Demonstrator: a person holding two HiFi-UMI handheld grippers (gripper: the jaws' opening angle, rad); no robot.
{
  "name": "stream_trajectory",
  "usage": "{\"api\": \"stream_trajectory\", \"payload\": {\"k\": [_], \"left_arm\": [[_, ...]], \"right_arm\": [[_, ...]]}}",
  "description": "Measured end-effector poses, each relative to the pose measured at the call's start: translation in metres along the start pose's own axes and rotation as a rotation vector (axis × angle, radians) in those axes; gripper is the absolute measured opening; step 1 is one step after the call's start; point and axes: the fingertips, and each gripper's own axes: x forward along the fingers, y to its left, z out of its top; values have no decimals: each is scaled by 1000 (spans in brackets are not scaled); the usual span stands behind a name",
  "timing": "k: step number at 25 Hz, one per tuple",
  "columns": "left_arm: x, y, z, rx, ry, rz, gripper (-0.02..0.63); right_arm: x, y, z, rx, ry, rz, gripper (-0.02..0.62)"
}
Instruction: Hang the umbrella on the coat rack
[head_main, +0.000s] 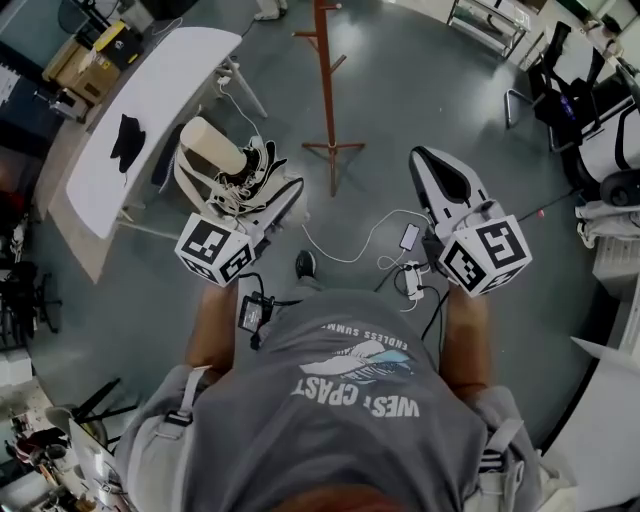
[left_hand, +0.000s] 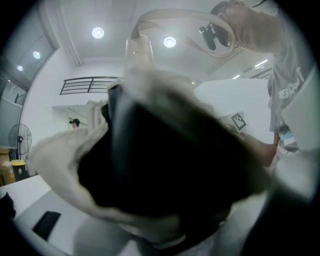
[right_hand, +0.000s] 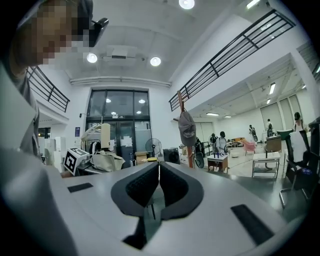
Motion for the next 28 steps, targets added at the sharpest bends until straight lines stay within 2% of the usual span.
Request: {"api": "stream_trajectory", "payload": {"k": [8,16,28], "left_arm": [[24,60,4,0,8,-66,318],[48,99,-7,-21,25,-139,318],[72,160,-26,-47,32,-217,318]], "right_arm": [[51,1,8,4,4,-57,29],[81,-7,6,20,22,-147,29],[122,4,3,6,49,-256,29]]}}
